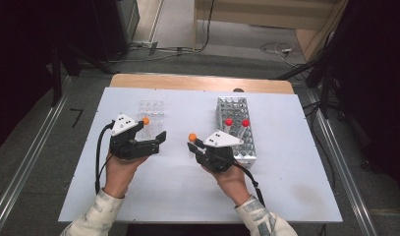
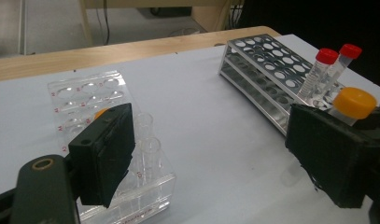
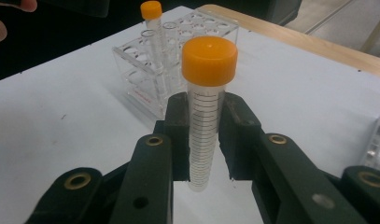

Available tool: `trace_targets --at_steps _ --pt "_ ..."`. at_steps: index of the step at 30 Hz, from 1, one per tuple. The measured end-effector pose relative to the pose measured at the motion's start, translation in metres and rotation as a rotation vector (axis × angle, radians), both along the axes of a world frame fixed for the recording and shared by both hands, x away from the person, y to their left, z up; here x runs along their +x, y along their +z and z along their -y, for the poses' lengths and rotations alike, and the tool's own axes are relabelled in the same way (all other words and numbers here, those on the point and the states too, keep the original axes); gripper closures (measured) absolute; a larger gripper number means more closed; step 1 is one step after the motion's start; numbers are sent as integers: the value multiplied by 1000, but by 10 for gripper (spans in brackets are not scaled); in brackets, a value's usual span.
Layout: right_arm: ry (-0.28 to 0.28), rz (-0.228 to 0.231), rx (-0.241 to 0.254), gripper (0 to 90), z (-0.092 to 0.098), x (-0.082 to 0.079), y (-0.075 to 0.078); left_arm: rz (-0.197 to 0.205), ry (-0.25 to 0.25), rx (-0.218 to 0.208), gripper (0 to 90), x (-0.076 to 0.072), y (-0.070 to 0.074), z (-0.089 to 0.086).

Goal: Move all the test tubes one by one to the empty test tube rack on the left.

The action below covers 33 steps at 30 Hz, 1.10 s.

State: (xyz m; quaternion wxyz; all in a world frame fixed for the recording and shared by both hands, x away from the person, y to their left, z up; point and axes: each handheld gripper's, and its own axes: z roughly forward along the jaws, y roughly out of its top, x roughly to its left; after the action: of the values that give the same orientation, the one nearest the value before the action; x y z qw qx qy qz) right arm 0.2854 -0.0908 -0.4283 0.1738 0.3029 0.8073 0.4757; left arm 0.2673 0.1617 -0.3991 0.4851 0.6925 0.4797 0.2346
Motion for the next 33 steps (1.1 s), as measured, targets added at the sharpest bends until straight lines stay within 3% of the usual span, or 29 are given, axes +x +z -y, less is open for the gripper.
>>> trace_targets --at_steps 11,17,23,33 --pt "12 -28 -20 721 -21 6 -12 -7 -35 4 166 -2 -1 9" --pt "30 -36 -17 720 -32 7 -15 -16 -84 9 221 -3 -3 14" --pt "53 -34 -12 720 -43 4 -14 -30 -149 1 405 -3 -5 18" --pt "79 -17 -9 720 -52 -1 -10 -63 -192 -14 691 -1 -11 20"
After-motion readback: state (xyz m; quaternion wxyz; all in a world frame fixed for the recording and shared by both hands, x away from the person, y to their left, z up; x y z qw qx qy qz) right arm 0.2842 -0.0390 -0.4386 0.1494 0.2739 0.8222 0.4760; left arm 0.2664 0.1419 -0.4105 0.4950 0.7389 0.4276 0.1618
